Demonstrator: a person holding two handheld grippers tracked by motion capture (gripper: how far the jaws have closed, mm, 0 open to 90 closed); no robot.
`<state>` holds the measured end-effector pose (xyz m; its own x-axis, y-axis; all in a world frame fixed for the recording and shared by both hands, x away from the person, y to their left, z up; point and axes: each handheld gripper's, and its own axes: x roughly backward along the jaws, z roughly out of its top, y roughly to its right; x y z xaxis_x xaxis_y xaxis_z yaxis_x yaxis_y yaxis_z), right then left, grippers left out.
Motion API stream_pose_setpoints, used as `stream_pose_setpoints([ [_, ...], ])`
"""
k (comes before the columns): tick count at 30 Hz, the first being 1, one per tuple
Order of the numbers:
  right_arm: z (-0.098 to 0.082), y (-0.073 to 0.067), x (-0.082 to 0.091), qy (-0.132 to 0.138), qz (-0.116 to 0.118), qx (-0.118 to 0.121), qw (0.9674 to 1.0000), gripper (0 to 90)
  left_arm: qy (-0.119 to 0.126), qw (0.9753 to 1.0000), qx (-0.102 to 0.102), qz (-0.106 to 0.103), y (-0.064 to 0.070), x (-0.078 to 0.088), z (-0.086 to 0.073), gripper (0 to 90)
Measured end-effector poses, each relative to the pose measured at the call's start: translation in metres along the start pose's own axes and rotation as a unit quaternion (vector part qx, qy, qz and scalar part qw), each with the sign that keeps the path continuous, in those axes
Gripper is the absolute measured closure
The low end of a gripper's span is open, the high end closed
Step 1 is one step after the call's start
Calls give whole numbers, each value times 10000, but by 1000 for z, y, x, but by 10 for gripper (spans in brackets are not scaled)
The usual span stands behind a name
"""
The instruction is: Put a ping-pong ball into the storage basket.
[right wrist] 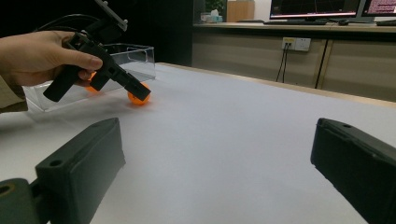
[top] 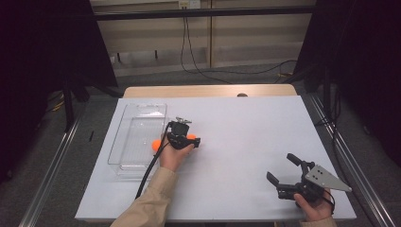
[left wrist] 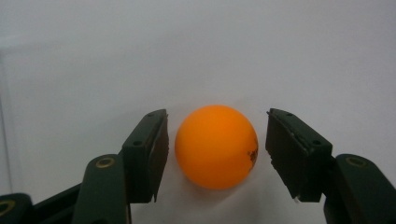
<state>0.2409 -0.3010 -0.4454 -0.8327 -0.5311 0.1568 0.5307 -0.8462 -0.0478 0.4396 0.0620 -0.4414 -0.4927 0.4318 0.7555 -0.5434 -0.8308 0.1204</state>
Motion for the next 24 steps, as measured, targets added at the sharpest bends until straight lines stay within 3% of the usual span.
stream_pose_setpoints([
  [24,0,0,0,-4,0,8,10000,19,-39,9999,60,-86,0,-3,-1,431],
])
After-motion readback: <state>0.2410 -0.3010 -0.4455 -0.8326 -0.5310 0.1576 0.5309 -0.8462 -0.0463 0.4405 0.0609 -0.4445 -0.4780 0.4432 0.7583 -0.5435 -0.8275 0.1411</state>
